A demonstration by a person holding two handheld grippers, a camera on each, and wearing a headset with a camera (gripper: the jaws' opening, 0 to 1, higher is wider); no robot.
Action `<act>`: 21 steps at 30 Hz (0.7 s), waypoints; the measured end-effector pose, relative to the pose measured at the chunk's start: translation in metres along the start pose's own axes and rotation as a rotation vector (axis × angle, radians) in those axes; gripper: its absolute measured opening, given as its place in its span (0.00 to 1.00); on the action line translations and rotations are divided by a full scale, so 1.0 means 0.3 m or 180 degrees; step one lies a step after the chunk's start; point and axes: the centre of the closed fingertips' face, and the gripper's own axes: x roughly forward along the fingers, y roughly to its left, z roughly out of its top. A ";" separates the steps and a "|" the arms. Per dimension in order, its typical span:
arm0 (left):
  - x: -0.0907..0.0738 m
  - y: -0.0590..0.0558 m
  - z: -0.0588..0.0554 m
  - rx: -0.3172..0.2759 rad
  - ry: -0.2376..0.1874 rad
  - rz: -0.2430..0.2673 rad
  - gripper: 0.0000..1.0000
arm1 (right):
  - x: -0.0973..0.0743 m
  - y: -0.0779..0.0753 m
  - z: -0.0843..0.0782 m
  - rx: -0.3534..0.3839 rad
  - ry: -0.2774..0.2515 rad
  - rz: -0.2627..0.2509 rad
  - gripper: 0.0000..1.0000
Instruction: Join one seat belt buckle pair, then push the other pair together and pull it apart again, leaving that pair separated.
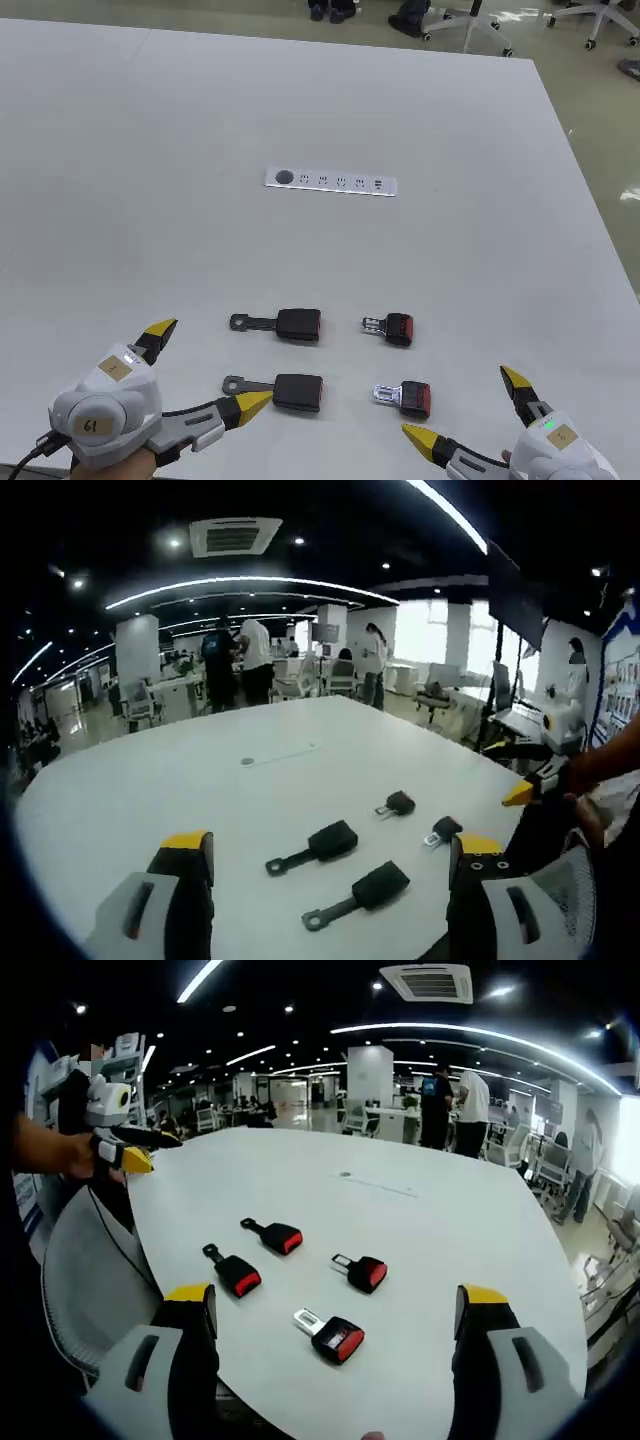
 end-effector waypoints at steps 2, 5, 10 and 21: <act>-0.002 -0.007 -0.001 -0.0014 0.0007 -0.0012 1.00 | 0.003 -0.004 -0.007 -0.0008 0.0006 0.0013 0.99; 0.000 -0.009 -0.004 -0.0033 0.0015 -0.0024 1.00 | 0.007 -0.016 -0.019 -0.0023 0.0029 0.0008 0.99; -0.002 -0.022 -0.015 -0.0022 0.0078 -0.0057 1.00 | 0.007 -0.017 -0.022 -0.0058 0.0048 0.0008 0.99; -0.001 -0.035 -0.011 -0.0044 0.0067 -0.0105 1.00 | 0.009 -0.018 -0.013 -0.0101 0.0033 0.0000 0.99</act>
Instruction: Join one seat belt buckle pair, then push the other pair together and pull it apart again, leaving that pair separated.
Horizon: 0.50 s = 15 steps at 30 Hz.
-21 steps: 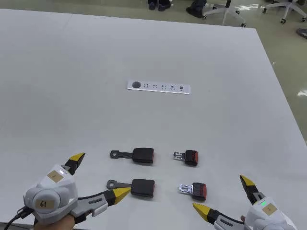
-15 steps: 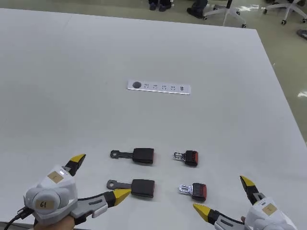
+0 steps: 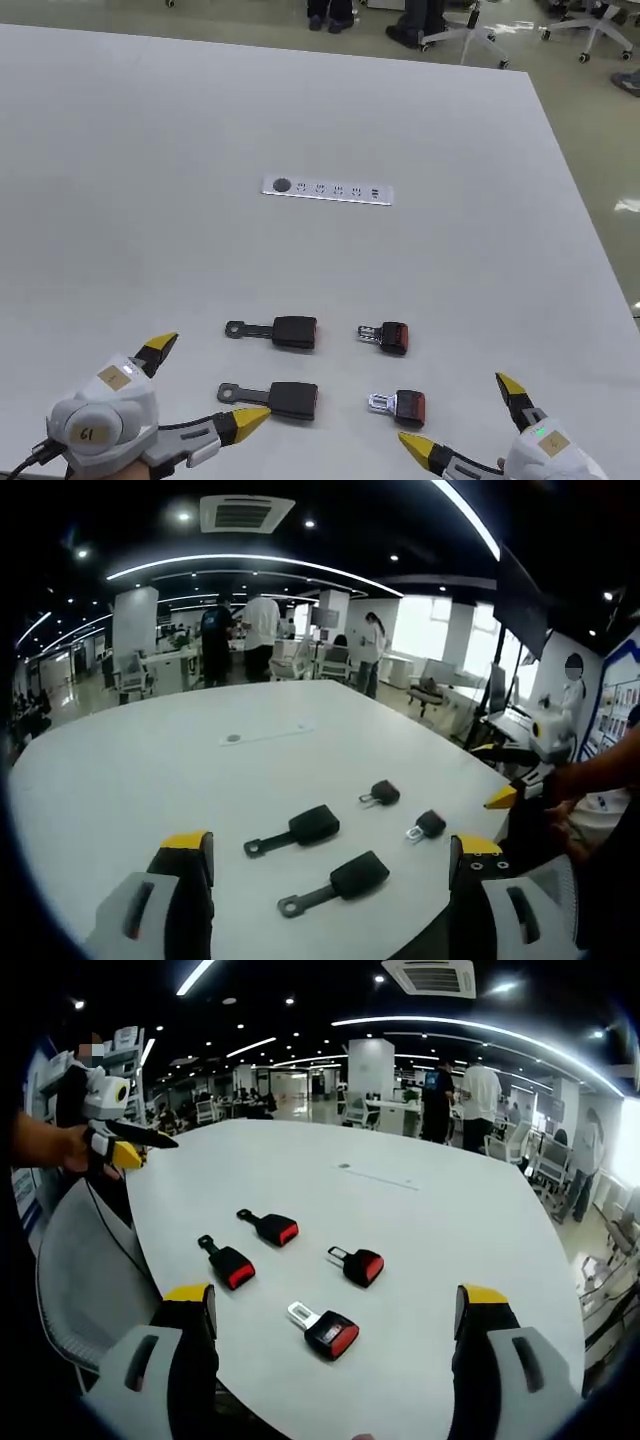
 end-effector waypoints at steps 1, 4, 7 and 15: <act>0.000 0.000 -0.001 0.0002 0.0001 0.0000 1.00 | 0.000 0.001 0.001 0.0000 0.0001 0.0004 0.99; 0.003 -0.001 -0.002 0.0002 0.0001 -0.0010 1.00 | 0.000 0.008 0.012 -0.0012 -0.0006 0.0012 0.99; 0.004 -0.009 0.005 0.0014 -0.0001 -0.0016 1.00 | 0.000 0.008 0.018 -0.0018 -0.0014 0.0014 0.99; 0.004 -0.015 0.014 0.0021 -0.0008 -0.0028 1.00 | 0.003 0.009 0.035 -0.0049 -0.0048 0.0025 0.99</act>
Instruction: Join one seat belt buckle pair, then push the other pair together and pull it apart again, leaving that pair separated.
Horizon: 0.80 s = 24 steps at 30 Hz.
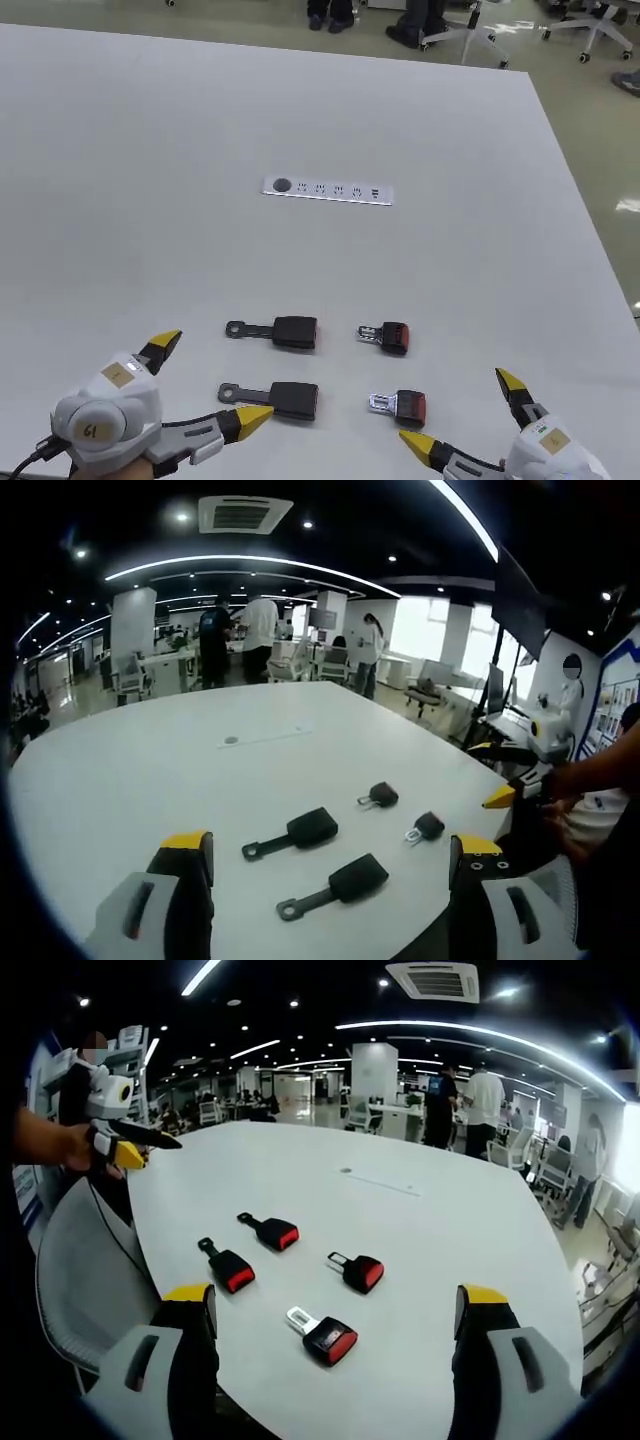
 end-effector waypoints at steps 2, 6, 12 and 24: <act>0.002 0.002 0.001 -0.0005 -0.0014 -0.0005 1.00 | 0.004 -0.006 -0.008 -0.0001 0.0005 0.0011 0.99; 0.006 0.007 0.003 -0.0017 -0.0028 -0.0011 1.00 | 0.008 -0.004 -0.003 -0.0008 -0.0007 0.0042 0.99; 0.014 0.011 0.009 0.0013 -0.0028 -0.0015 1.00 | 0.011 -0.005 0.004 -0.0017 -0.0014 0.0045 0.99; 0.024 0.016 0.012 0.0031 -0.0031 -0.0030 1.00 | 0.017 -0.010 -0.005 0.0010 0.0035 0.0048 0.99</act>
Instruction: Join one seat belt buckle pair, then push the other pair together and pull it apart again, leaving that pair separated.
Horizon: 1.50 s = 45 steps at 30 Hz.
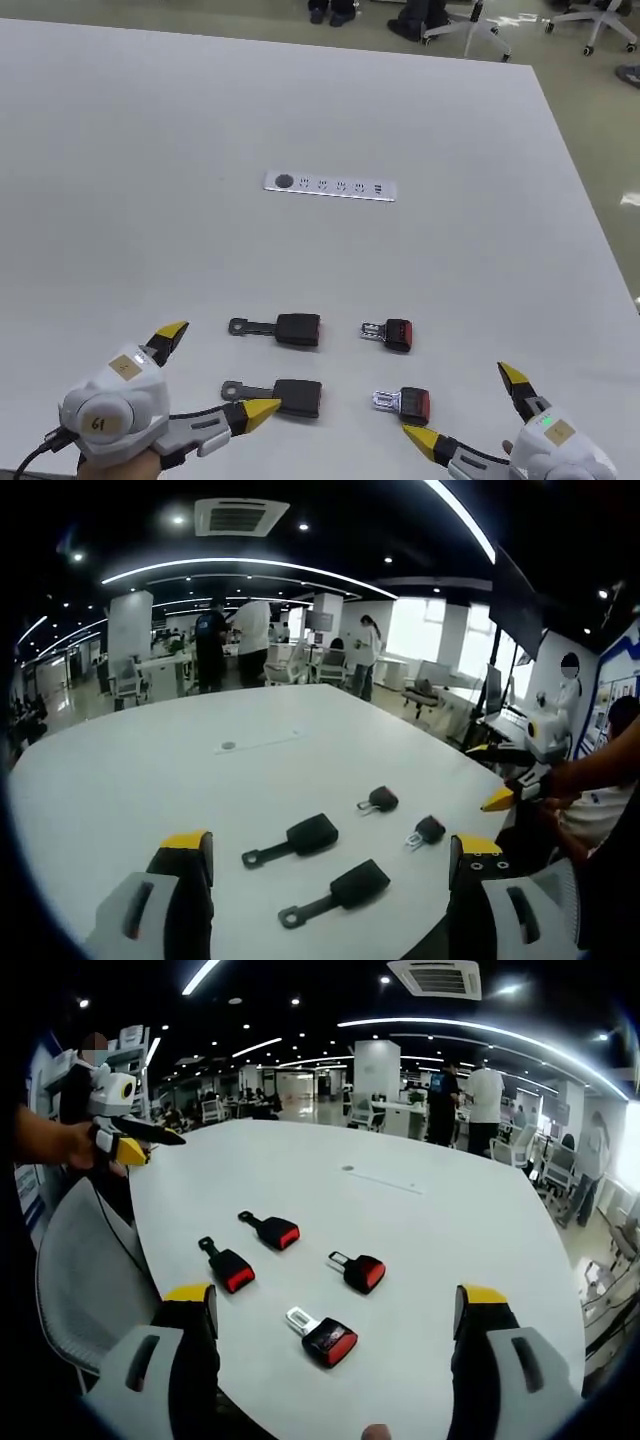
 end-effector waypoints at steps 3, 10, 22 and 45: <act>0.003 0.007 -0.002 0.0004 -0.0002 -0.0004 1.00 | 0.001 0.000 0.001 0.0002 0.0009 -0.0007 0.98; 0.008 -0.013 0.005 0.0010 0.0025 -0.0048 1.00 | -0.001 0.004 0.003 -0.0006 0.0010 -0.0012 0.99; 0.006 -0.026 0.003 0.0031 0.0027 -0.0066 1.00 | -0.010 -0.001 -0.010 -0.0019 0.0004 -0.0013 0.99; 0.038 -0.047 -0.041 0.0118 0.0153 -0.0187 1.00 | 0.006 0.026 -0.050 -0.0059 0.0110 0.0120 0.97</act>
